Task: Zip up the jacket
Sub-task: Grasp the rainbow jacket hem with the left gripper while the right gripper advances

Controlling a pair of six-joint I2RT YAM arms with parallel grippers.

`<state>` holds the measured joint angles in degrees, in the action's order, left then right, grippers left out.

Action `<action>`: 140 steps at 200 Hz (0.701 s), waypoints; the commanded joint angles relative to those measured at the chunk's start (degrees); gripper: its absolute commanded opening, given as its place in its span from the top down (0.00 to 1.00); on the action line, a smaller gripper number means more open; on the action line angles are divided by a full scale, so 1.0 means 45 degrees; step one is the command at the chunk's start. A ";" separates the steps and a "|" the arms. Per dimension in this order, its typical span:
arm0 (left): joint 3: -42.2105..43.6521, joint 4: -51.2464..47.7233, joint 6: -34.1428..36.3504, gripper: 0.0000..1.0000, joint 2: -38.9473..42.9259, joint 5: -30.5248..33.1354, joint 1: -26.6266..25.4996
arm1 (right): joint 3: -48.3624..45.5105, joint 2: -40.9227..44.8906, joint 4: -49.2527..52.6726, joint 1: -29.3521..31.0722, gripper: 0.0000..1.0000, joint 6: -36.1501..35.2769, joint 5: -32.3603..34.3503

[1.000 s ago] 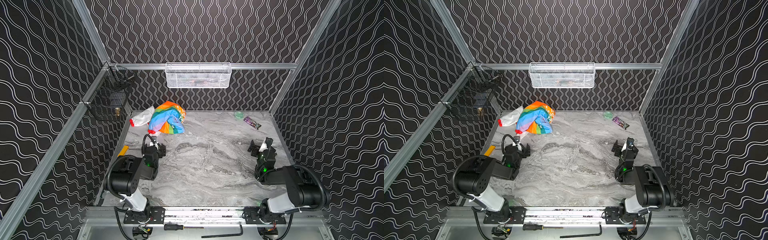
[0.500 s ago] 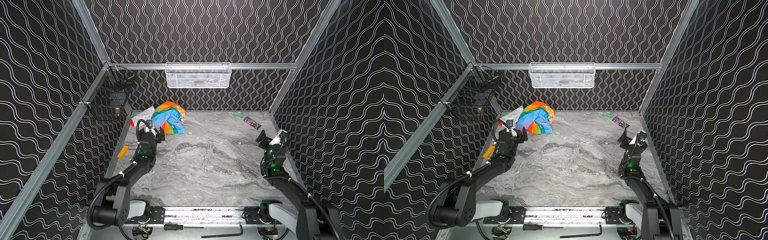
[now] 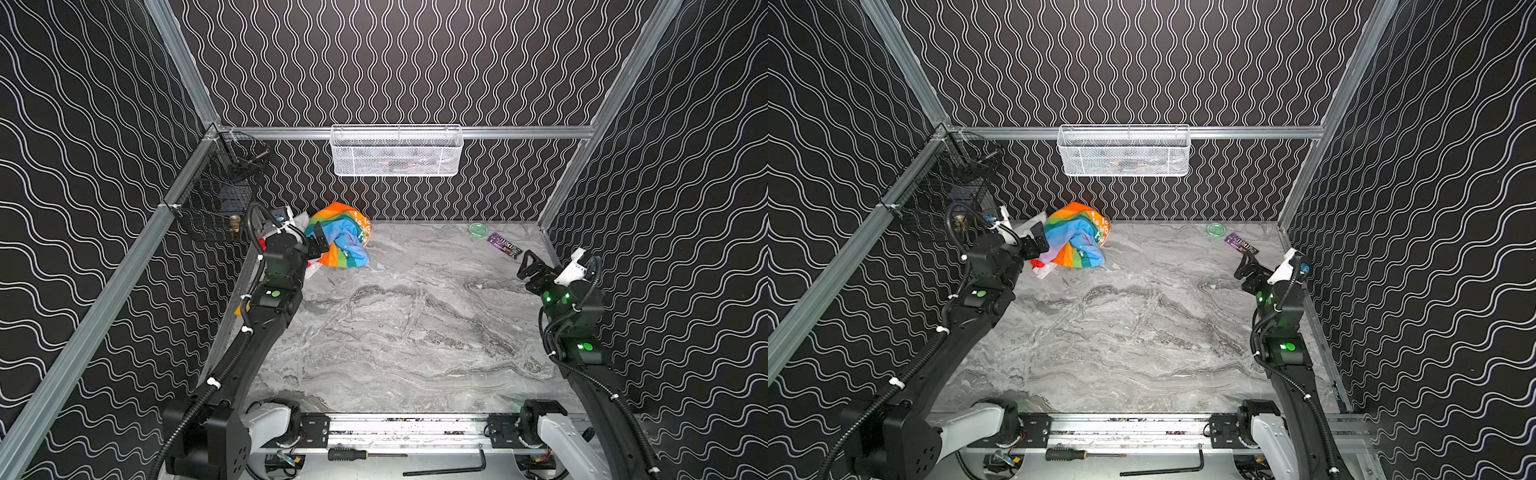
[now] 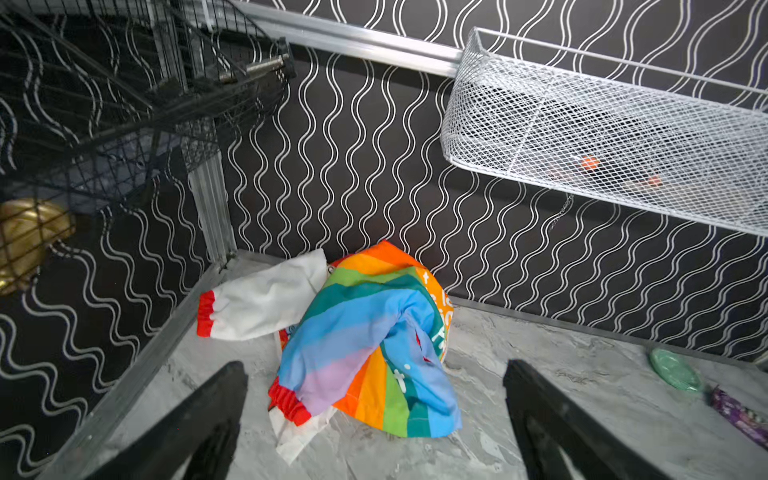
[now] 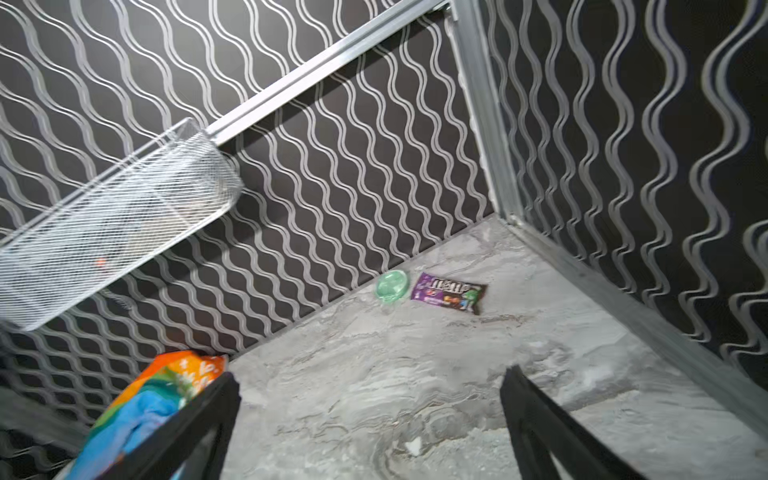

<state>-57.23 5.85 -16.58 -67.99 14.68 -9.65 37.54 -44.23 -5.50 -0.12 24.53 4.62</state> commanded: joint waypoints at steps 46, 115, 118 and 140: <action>-0.1608 -0.3468 -0.1623 0.13 -0.1914 -0.1542 0.0162 | 0.1497 -0.1435 0.3166 0.0005 0.01 0.0283 -0.2621; -0.3082 -0.4705 -0.2080 0.17 -0.4817 -0.2639 0.1031 | 0.3223 -0.2836 0.6184 0.0007 0.01 0.0826 -0.0422; -0.3180 -0.4801 -0.2122 0.17 -0.4966 -0.2710 0.1102 | 0.3072 -0.2726 0.6039 0.0005 0.01 0.0865 -0.0407; -0.3596 -0.5029 -0.2328 0.18 -0.5851 -0.3243 0.1597 | 0.1688 -0.1525 0.4328 -0.0014 0.01 0.0611 -0.0870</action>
<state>-71.61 -13.45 -25.15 -91.26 3.53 -4.21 49.41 -55.29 18.22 -0.12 28.86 1.58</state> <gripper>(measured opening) 0.828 0.991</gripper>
